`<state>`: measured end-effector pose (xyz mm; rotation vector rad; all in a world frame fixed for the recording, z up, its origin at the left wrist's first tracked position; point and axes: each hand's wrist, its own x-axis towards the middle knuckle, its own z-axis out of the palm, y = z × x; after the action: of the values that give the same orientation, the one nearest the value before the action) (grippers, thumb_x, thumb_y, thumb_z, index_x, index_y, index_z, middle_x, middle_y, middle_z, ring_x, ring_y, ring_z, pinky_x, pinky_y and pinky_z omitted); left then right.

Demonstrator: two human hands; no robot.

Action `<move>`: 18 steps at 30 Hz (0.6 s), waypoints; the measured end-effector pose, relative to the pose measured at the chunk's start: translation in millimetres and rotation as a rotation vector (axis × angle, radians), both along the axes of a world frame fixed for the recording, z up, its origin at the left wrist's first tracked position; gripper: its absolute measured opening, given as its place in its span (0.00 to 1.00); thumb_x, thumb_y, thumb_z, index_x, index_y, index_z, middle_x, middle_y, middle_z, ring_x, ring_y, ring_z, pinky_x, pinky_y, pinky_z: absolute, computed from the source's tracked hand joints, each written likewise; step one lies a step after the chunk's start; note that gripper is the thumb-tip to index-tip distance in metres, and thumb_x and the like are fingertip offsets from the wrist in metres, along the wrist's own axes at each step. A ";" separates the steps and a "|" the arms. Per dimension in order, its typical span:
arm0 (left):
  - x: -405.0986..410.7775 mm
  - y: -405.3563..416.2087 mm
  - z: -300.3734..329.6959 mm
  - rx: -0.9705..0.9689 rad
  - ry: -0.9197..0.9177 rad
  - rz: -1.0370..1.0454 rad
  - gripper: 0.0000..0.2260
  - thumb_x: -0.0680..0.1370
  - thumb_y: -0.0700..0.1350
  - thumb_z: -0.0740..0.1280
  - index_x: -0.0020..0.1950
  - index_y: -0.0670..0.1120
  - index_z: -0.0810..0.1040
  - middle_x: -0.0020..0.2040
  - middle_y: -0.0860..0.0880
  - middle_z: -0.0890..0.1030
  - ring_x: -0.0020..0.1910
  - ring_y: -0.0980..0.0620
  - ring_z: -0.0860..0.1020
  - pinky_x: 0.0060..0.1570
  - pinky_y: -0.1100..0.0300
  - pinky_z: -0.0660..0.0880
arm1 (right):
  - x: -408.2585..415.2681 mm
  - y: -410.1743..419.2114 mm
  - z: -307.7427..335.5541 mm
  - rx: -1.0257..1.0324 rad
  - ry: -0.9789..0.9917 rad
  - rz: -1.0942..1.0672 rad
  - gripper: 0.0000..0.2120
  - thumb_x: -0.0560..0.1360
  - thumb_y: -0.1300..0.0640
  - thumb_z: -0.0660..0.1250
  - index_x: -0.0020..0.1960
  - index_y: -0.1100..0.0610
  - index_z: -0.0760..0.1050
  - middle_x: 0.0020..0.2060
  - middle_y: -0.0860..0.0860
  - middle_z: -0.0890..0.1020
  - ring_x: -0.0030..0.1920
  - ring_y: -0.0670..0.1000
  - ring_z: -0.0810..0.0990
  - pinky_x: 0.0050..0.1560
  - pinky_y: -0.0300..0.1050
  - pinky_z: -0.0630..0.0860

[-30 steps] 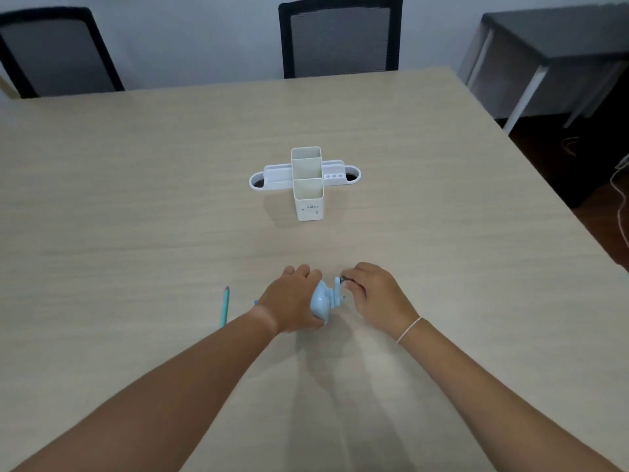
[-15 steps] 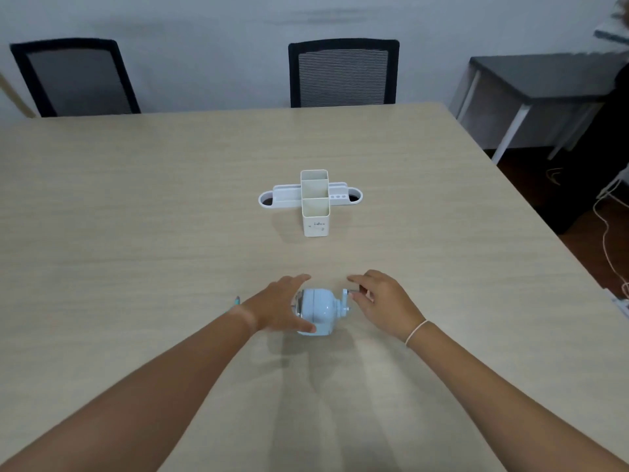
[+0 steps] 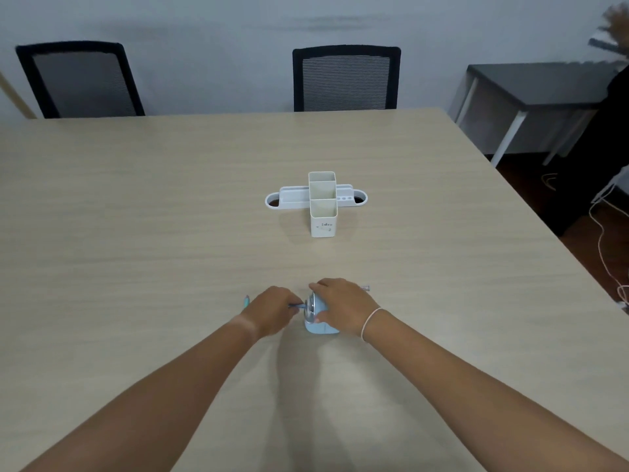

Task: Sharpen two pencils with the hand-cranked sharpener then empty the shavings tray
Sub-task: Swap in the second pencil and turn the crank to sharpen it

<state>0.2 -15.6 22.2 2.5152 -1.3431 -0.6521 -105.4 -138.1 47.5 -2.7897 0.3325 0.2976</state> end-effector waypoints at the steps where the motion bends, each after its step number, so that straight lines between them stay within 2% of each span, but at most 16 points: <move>1: 0.5 0.4 -1.0 0.004 0.006 -0.002 0.12 0.79 0.42 0.58 0.51 0.39 0.80 0.50 0.41 0.82 0.49 0.43 0.77 0.40 0.59 0.61 | 1.2 0.1 -1.9 0.007 0.016 -0.012 0.23 0.71 0.54 0.69 0.63 0.61 0.69 0.59 0.57 0.76 0.60 0.59 0.73 0.58 0.52 0.73; 4: 5.9 2.1 -2.2 0.032 0.035 -0.020 0.12 0.79 0.42 0.59 0.37 0.39 0.73 0.38 0.40 0.76 0.38 0.46 0.71 0.39 0.58 0.61 | 4.2 1.7 -2.6 0.023 0.024 -0.030 0.21 0.70 0.57 0.70 0.60 0.61 0.70 0.58 0.57 0.76 0.59 0.58 0.74 0.55 0.50 0.72; 7: 10.9 2.6 -1.6 0.049 0.034 -0.054 0.13 0.78 0.42 0.59 0.34 0.43 0.67 0.35 0.42 0.71 0.36 0.46 0.66 0.38 0.56 0.61 | 5.4 1.6 -3.0 0.022 0.028 -0.042 0.21 0.70 0.57 0.70 0.61 0.61 0.70 0.59 0.57 0.76 0.59 0.58 0.74 0.56 0.50 0.72; 14: 29.8 32.6 11.9 0.118 -0.016 -0.039 0.11 0.79 0.42 0.58 0.37 0.43 0.71 0.37 0.44 0.73 0.39 0.47 0.70 0.39 0.57 0.62 | 6.1 3.4 -4.8 -0.020 0.042 -0.026 0.20 0.71 0.58 0.68 0.61 0.61 0.69 0.59 0.56 0.75 0.59 0.57 0.74 0.55 0.49 0.72; 16: 46.0 52.1 15.5 0.124 -0.009 0.051 0.11 0.79 0.43 0.59 0.43 0.40 0.77 0.40 0.41 0.77 0.42 0.44 0.74 0.41 0.54 0.66 | 7.0 3.1 -4.7 -0.037 0.052 -0.009 0.20 0.72 0.58 0.68 0.62 0.61 0.69 0.59 0.56 0.75 0.59 0.57 0.74 0.55 0.48 0.72; 18: 56.1 66.2 16.0 0.089 -0.006 0.129 0.12 0.79 0.44 0.60 0.52 0.41 0.81 0.47 0.41 0.82 0.48 0.43 0.78 0.46 0.54 0.70 | 7.7 3.3 -5.0 -0.048 0.050 -0.005 0.19 0.72 0.57 0.68 0.61 0.61 0.69 0.59 0.56 0.75 0.59 0.57 0.74 0.54 0.48 0.72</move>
<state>56.3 50.6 38.2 2.6496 -1.1665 -0.6921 -97.7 -134.8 42.5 -2.8316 0.3633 0.3632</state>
